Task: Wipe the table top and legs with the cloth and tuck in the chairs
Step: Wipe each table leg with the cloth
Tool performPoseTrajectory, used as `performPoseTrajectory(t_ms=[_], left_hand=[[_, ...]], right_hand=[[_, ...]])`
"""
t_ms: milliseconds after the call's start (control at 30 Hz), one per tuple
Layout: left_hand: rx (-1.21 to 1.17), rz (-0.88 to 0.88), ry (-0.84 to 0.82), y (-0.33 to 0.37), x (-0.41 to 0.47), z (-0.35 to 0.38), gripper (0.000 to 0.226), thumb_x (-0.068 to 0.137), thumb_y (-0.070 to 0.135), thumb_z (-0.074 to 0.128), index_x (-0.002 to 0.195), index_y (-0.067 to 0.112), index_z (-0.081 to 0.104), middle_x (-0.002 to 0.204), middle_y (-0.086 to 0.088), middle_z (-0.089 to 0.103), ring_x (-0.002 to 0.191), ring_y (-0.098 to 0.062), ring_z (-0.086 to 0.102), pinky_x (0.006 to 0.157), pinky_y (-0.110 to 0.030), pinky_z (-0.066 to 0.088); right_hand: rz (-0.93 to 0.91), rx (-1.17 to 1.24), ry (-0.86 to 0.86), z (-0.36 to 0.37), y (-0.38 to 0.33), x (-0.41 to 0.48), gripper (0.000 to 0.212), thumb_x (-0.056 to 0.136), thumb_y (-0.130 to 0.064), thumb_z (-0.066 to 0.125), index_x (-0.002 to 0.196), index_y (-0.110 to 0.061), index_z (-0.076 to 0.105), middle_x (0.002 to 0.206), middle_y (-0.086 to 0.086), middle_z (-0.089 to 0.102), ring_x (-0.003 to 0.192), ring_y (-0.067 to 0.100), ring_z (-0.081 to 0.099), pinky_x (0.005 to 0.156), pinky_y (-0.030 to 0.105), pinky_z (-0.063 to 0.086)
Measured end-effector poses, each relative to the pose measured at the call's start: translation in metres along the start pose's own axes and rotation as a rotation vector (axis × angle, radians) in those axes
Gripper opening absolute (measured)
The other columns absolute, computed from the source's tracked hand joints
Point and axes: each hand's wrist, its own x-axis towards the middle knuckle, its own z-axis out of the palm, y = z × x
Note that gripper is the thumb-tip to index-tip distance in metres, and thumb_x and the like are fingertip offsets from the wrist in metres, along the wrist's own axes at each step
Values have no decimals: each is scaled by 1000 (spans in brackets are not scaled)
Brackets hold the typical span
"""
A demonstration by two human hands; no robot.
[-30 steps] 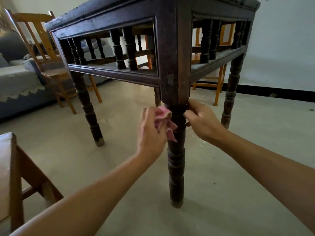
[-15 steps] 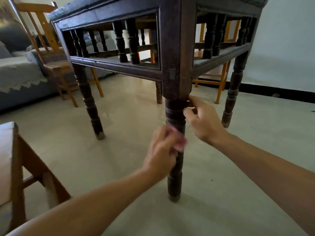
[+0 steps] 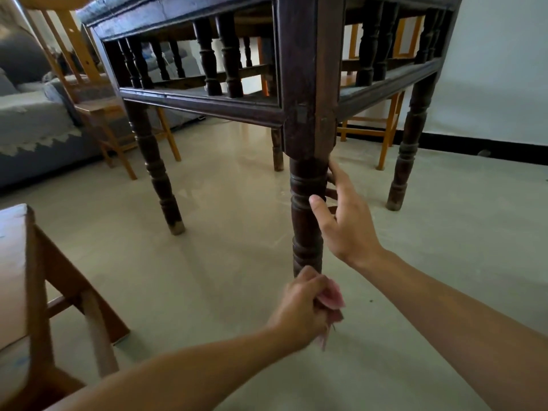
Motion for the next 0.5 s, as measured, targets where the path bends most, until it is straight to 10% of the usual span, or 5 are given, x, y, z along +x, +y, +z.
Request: performPoseTrajectory(t_ms=[200,400,500], left_hand=[[-240,-233,438,-24,44,-55,15,85,-14,56,88,0,51,101,-21,55,69,-32,68,43,-42,56],[-156,-213,-151,-8,-11,4,35,77,-7,67,72,26,56,93,5,59,77,-11,66,64,-25,58],[-225,-351,54,-33,0,-10,17,81,-14,60,79,3,55,92,-7,58,67,-7,68,47,-30,56]], right_hand=[[3,-27,-32,-1,8,-5,57,97,-20,54,149,-24,31,140,-3,54,129,14,48,109,39,39],[-22,-20,-19,1,9,-9,64,94,-17,59,150,-22,29,142,-3,51,128,11,48,104,39,45],[-32,-23,-37,0,12,-8,64,94,-17,58,150,-22,28,144,-4,49,131,11,46,107,40,44]])
